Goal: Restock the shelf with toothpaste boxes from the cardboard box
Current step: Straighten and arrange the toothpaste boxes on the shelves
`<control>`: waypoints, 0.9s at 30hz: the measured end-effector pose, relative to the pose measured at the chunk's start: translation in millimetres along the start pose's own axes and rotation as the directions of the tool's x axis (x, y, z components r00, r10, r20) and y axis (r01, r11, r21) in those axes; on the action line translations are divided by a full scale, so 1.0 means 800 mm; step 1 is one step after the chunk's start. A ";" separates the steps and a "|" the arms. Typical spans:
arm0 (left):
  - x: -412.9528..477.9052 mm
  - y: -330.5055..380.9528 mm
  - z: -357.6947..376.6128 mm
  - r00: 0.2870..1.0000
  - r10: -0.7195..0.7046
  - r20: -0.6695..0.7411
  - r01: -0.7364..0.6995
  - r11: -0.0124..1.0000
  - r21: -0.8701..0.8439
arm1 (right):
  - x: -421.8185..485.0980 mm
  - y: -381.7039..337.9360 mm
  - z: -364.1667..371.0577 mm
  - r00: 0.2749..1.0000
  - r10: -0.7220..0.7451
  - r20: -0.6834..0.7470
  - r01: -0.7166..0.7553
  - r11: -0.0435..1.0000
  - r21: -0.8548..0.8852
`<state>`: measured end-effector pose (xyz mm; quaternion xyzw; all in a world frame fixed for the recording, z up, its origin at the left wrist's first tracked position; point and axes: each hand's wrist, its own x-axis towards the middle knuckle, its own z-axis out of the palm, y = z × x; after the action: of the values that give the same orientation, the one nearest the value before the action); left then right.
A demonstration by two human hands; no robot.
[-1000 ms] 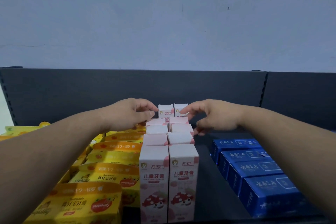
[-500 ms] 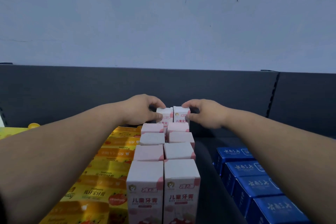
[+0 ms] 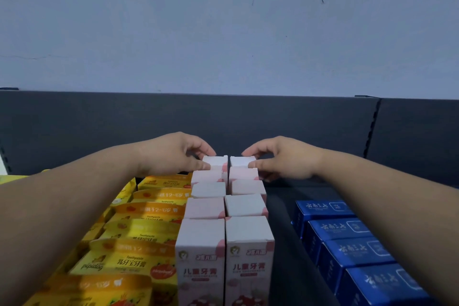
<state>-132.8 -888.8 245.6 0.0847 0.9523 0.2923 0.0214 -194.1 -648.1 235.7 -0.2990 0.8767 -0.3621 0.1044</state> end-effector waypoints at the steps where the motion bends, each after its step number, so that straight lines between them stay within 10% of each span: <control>1: -0.003 -0.001 0.000 1.000 -0.002 0.003 0.002 1.000 -0.017 | -0.002 -0.001 0.000 1.000 0.003 0.014 -0.004 1.000 0.017; 27: -0.025 0.004 0.025 0.999 -0.040 0.012 0.040 0.998 -0.051 | -0.015 -0.007 0.021 0.981 0.129 0.144 -0.140 0.987 0.073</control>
<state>-110.6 -878.2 230.7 0.0668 0.9460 0.3154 0.0348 -175.4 -653.8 227.0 -0.2590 0.8696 -0.3687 0.2018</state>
